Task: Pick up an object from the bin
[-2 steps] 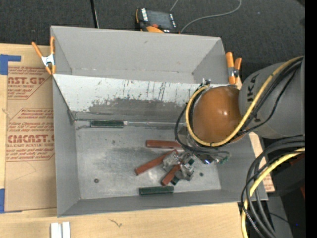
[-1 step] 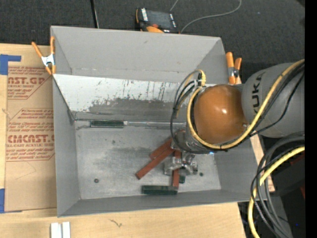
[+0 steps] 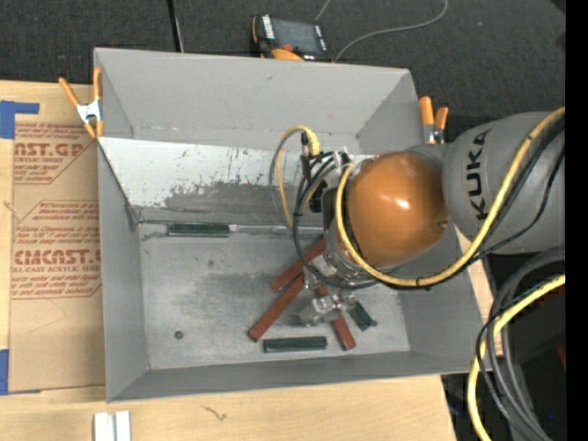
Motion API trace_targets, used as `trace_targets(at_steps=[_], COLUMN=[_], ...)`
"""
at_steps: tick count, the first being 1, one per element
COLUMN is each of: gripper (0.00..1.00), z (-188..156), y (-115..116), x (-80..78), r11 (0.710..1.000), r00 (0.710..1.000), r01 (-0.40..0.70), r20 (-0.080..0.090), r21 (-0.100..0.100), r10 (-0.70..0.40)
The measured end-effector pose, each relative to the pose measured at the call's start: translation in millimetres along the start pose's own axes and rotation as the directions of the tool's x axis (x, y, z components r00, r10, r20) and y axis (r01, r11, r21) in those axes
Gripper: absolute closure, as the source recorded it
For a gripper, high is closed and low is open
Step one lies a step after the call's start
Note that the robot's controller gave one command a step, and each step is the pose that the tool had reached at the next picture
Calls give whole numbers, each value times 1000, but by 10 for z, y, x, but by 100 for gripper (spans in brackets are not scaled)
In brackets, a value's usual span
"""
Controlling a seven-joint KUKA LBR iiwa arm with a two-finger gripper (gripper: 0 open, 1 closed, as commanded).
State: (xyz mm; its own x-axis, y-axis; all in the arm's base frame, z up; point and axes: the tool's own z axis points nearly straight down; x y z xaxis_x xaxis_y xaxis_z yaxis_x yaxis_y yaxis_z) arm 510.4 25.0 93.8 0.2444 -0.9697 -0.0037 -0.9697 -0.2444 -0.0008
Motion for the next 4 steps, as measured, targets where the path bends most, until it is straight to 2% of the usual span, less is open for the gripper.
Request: trace_targets(at_steps=[1, 2, 3, 4], gripper=[100, 100, 0, 0], z=[-172, -342, -334, 242], y=[41, 2, 6, -24], x=[152, 12, 15, -52], r11=[965, 964, 964, 884], r00=[965, 964, 964, 884], r01=[261, 267, 266, 468], r20=[-1, 0, 1, 1], r21=[-2, 0, -2, -2], r10=[-261, -267, -266, -468])
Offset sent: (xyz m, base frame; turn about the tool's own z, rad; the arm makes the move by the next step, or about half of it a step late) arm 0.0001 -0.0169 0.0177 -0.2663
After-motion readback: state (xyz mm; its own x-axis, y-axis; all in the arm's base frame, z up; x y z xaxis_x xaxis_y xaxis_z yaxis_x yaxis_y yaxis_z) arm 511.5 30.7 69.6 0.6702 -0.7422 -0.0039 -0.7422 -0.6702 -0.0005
